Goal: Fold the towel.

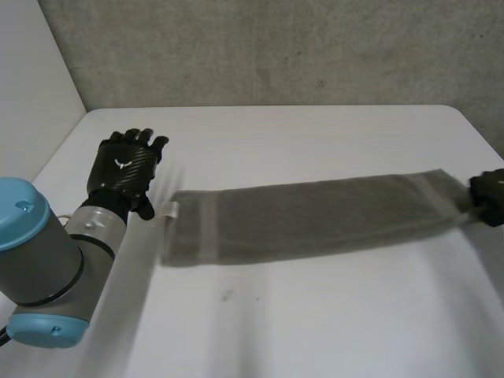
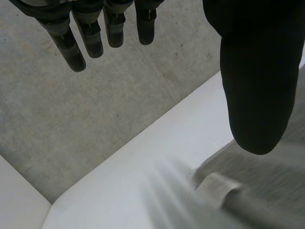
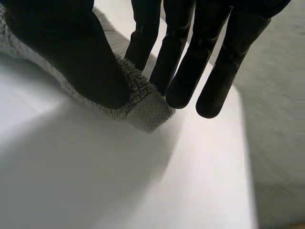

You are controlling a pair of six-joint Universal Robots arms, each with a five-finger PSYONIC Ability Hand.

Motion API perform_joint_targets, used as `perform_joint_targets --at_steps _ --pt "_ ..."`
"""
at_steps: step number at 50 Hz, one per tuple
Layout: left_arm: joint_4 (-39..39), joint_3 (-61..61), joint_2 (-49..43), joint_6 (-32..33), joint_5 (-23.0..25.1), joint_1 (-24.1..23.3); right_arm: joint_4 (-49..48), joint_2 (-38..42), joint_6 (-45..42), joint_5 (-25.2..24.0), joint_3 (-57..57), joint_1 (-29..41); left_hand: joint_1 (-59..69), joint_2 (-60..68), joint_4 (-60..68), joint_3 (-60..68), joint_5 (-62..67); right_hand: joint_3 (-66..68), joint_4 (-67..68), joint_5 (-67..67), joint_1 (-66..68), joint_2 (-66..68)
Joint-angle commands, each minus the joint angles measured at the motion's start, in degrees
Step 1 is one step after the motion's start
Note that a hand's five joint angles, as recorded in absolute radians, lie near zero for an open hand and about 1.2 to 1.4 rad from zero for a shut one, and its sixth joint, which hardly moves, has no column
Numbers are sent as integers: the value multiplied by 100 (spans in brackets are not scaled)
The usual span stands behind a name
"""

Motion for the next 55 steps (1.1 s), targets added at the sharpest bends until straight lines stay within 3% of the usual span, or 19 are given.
perform_joint_targets --at_steps 1,8,10,14,16,18,19,21,25,27,32,34,35,36,43,45,46,49,55 --pt "-32 -8 116 -2 -7 -5 62 -322 -525 360 -271 -309 -46 50 35 44 -168 1212 1146 1736 2039 1307" --pt "-32 -17 204 -11 -25 13 36 -622 -597 396 -605 297 -46 50 35 44 -168 1212 1146 1736 2039 1307" --pt "-40 9 265 -19 -25 13 -51 -823 -466 361 -772 1268 -26 71 56 65 -147 1212 1146 1736 2039 1307" --pt "-40 36 318 -19 -25 -5 -324 -842 -518 334 -816 2143 -8 88 74 82 -130 1212 1146 1736 2039 1307" --pt "-40 53 336 -19 -25 -5 -544 -780 -509 299 -763 2556 -8 88 74 82 -130 1212 1146 1736 2039 1307" --pt "-32 79 362 -11 -25 -5 -938 -553 -509 211 -702 3527 -8 88 74 82 -130 1212 1146 1736 2039 1307" --pt "-32 80 362 -11 -25 -5 -940 -552 -509 211 -702 3532 -8 88 74 82 -130 1212 1146 1736 2039 1307" --pt "-32 80 371 -11 -33 -14 -1176 -237 -579 106 -641 4450 -8 88 74 82 -130 1212 1146 1736 2039 1307" --pt "-32 62 371 -11 -33 -31 -1265 11 -685 -140 -517 4982 -8 88 74 82 -130 1212 1146 1736 2039 1307" --pt "-32 62 362 -19 -33 -49 -1274 264 -720 -534 -369 5244 -8 88 74 82 -130 1212 1146 1736 2039 1307" --pt "-5 149 275 -19 -16 -92 -1282 485 -755 -966 -184 5456 -25 72 57 65 -146 1212 1146 1736 2039 1307" --pt "3 229 239 -11 -16 -119 -1230 538 -764 -958 -227 5465 -25 72 57 65 -147 428 361 951 1254 522" --pt "3 325 161 -11 -24 -154 -1204 555 -773 -871 -262 5448 -25 72 57 65 -147 -3319 -3386 -2796 -2493 -3225" --pt "3 456 21 -19 -16 -224 -1203 495 -764 -705 -263 5404 -25 72 57 65 -147 -5788 -5854 -5264 -4961 -5693" --pt "39 1002 -482 -134 -25 -558 -1001 -77 -404 185 -69 5070 -8 88 74 82 -130 -5788 -5854 -5264 -4961 -5693" --pt "21 1308 -770 -343 -51 -786 -748 -436 418 386 193 4606 9 105 91 99 -113 -5788 -5854 -5264 -4961 -5693" --pt "21 1310 -772 -344 -51 -787 -746 -438 423 387 195 4604 9 105 91 99 -113 -5788 -5854 -5264 -4961 -5693" --pt "-75 1713 -1210 -721 -77 -1155 -405 -1060 2166 352 589 3816 143 240 225 233 22 -5788 -5854 -5264 -4961 -5693" --pt "-339 1837 -1695 -758 -209 -1420 -228 -1185 2629 211 1073 3145 143 240 225 233 22 -5788 -5854 -5264 -4961 -5693"
